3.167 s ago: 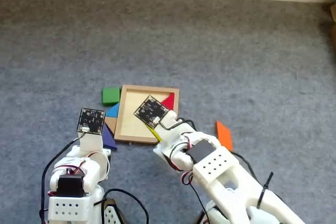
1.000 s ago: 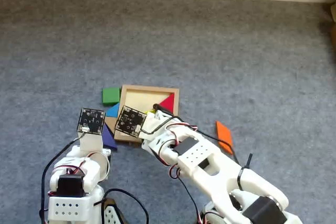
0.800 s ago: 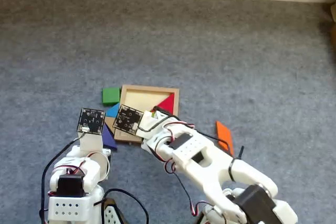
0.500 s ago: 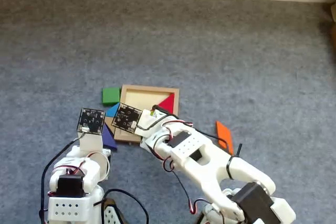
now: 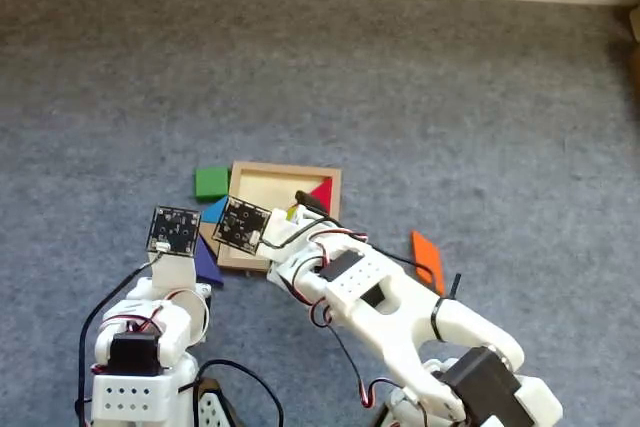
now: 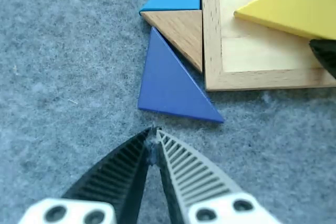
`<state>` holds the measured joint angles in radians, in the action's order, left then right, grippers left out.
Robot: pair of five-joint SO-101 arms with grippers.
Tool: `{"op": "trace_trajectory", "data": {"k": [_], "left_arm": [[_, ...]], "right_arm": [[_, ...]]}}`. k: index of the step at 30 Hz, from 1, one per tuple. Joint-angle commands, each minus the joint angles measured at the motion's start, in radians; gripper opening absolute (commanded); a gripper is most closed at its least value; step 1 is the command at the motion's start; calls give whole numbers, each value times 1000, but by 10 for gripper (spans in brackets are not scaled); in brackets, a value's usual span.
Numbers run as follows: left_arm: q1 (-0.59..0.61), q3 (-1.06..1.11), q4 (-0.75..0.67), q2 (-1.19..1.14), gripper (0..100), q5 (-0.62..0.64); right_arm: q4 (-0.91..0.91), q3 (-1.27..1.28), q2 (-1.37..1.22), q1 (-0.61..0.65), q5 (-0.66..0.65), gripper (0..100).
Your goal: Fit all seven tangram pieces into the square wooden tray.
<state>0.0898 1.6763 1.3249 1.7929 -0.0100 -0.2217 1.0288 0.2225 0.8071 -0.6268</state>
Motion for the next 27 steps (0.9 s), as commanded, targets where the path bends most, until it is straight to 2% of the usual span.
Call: {"op": "trace_trajectory", "data": {"k": [1,4,9,12,16,18,22,27], "left_arm": [[8,19,5,24,6,-6],[8,19,5,24,6,-6],[8,19,5,24,6,-6],[8,19,5,24,6,-6],[8,19,5,24,6,-6],[8,19,5,24,6,-6],[8,19,5,24,6,-6],[8,19,5,24,6,-6]], "right_arm": [[16,-58,59,-8,-2,325],[-58,-58,166,-10,6,325],[-185,-59,311,-15,147,323],[-185,-58,323,-16,207,252],[-182,-64,306,-58,259,91],[-160,-64,300,-90,290,42],[-56,-56,300,-124,362,17],[27,-51,297,-125,388,15]]}}
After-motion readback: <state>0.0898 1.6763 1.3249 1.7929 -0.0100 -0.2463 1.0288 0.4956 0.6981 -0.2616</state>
